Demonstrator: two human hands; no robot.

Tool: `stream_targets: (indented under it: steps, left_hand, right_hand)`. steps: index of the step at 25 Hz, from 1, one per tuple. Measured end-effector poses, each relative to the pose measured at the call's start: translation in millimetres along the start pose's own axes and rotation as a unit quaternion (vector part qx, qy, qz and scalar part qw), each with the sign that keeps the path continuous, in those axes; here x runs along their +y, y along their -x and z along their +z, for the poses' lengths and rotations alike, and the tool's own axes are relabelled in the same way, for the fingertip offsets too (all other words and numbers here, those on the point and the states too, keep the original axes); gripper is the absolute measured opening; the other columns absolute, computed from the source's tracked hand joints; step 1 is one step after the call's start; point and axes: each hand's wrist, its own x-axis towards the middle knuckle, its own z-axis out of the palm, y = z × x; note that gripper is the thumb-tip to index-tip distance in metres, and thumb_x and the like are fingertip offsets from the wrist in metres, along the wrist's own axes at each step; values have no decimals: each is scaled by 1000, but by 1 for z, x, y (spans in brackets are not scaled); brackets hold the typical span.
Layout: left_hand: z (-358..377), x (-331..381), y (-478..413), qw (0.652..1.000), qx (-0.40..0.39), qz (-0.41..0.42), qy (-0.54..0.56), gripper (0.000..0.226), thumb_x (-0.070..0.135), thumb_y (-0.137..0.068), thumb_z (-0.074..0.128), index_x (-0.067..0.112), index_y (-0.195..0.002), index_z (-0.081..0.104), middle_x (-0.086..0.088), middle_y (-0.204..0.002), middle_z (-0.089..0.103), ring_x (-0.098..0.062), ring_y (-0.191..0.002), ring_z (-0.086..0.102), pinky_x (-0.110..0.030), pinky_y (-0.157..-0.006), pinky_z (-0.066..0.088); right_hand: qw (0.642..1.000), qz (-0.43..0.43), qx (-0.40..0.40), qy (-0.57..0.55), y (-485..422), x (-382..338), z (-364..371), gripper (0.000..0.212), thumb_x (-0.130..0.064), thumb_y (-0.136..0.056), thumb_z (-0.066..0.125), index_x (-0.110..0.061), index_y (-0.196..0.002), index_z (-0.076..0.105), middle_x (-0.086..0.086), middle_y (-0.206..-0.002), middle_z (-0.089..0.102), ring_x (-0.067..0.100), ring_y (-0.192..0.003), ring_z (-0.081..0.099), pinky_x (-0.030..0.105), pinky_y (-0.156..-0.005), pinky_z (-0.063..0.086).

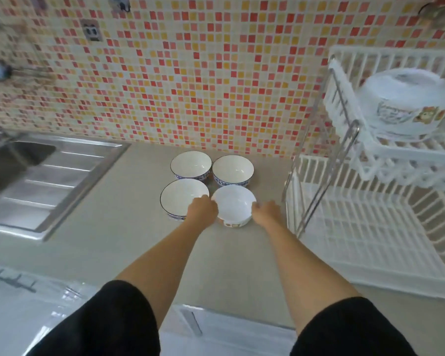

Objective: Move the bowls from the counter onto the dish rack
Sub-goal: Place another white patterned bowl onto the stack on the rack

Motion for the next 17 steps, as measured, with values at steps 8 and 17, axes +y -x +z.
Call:
stream_targets:
  steps: [8, 17]
  left_hand:
    - [57, -22, -27, 997, -50, 1, 61, 39, 16, -98, 39, -6, -131, 39, -26, -134, 50, -39, -124, 48, -40, -98, 40]
    - [32, -2, -14, 990, -22, 12, 140, 44, 24, -100, 37, -4, -134, 39, -25, -132, 52, -39, -124, 49, -42, -99, 40]
  right_hand:
    - [987, 62, -40, -139, -25, 19, 65, 52, -19, -85, 57, 3, -130, 44, 23, -128, 58, 39, -109, 62, 45, -92, 52]
    - [975, -34, 7, -220, 5, 26, 19, 35, -3, -84, 51, -9, -118, 47, 10, -114, 60, 13, -72, 60, 47, -81, 58]
